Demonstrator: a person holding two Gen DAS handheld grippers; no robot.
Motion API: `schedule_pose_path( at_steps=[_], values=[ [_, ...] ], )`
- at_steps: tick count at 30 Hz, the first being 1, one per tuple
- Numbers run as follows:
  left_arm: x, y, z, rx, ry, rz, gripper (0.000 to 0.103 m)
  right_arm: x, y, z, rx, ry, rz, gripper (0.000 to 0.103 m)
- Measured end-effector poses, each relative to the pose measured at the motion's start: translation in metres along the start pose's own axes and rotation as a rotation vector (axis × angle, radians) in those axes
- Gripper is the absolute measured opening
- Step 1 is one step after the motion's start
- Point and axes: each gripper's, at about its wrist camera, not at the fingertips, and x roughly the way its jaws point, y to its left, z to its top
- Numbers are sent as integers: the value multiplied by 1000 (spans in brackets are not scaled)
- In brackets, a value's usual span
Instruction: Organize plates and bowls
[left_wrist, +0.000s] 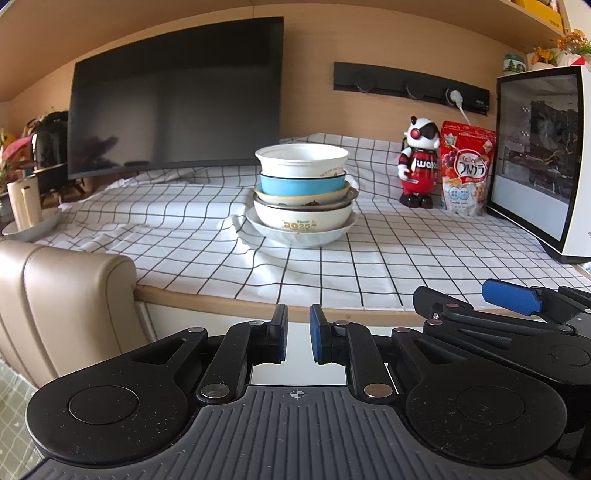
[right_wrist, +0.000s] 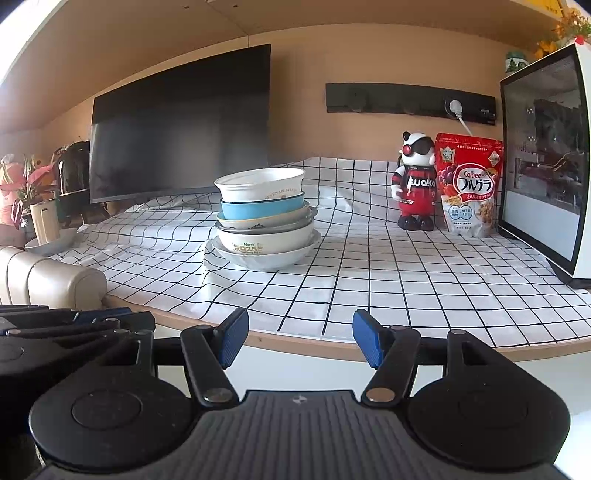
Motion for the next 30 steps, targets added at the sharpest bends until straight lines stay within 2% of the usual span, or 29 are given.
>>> schedule_pose_path(
  at_steps=[30],
  values=[
    [-2, -3, 2, -7, -9, -2, 16, 0, 1, 1, -9, -9, -8, 64]
  ],
)
